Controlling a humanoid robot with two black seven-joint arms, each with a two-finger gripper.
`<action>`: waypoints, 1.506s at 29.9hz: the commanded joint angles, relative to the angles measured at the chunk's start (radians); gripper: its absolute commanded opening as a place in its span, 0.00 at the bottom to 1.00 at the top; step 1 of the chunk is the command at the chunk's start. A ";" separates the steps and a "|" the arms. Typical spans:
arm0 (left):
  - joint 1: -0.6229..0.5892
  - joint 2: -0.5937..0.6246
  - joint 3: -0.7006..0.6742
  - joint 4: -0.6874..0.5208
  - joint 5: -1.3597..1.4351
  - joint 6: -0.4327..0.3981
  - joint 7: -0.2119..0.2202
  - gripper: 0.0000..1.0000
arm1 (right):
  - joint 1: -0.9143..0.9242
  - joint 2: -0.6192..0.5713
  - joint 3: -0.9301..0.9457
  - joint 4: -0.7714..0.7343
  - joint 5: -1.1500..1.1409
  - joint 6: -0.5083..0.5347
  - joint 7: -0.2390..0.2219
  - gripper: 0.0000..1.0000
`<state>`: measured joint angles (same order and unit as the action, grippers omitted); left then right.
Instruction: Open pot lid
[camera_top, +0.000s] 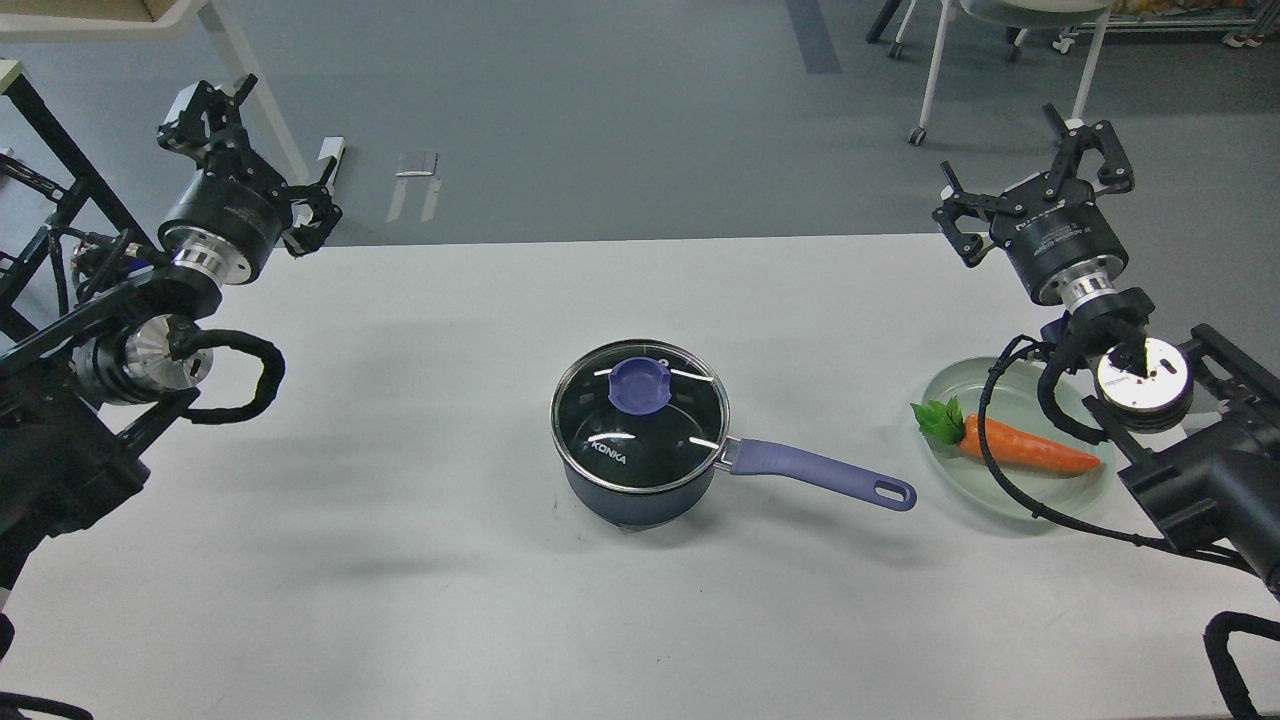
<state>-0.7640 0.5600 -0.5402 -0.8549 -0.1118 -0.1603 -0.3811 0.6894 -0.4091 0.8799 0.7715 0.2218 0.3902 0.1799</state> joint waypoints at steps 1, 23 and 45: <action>0.015 0.014 0.005 -0.001 0.001 -0.001 0.004 1.00 | 0.015 -0.088 -0.015 0.035 -0.077 -0.011 0.000 1.00; 0.017 0.069 0.068 -0.116 0.126 -0.010 0.030 1.00 | 0.013 -0.462 -0.160 0.874 -1.622 -0.056 0.004 1.00; 0.005 0.078 0.072 -0.139 0.178 -0.007 0.031 1.00 | 0.013 -0.452 -0.521 0.875 -2.302 -0.060 0.078 0.83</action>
<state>-0.7604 0.6383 -0.4677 -0.9941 0.0659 -0.1671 -0.3498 0.7016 -0.8726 0.3625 1.6822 -2.0777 0.3296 0.2574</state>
